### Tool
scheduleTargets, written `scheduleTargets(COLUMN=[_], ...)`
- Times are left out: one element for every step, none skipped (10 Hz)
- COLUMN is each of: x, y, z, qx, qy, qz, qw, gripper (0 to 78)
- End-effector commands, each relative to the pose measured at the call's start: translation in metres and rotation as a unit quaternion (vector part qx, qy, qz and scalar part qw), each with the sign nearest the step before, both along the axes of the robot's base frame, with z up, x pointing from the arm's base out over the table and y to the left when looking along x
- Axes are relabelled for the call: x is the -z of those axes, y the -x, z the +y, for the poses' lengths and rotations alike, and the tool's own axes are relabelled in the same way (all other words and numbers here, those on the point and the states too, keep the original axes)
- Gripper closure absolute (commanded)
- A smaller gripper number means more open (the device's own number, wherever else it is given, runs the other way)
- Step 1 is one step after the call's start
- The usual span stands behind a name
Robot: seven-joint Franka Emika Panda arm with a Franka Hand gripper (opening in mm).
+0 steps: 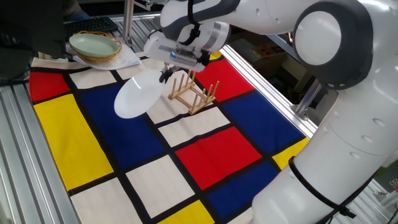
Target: Take the dish off the dish rack
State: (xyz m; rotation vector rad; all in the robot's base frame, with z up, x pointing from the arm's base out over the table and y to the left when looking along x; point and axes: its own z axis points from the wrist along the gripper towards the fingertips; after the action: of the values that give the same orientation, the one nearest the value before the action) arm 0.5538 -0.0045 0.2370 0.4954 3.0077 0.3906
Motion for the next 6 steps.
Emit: scheduleTargets(x=[0.0044,0.0055,0.0082,0.0112,0.0110,0.0110], y=[-0.0005,-0.0005,-0.0003,0.0005,0.0007,0.0009], z=[0.0012,0.0011,0.0015,0.0015,0.0017,0.0017], qx=[0.017,0.019,0.020,0.020,0.021,0.016], qy=[-0.027,-0.033,-0.036,-0.041,-0.039,-0.014], qz=[-0.002,-0.002,-0.003,-0.007,-0.009,-0.011], qw=[0.9995,0.9993,0.9992,0.9989,0.9990,0.9997], gripper=[76.4,76.4,76.4,76.4,76.4,76.4])
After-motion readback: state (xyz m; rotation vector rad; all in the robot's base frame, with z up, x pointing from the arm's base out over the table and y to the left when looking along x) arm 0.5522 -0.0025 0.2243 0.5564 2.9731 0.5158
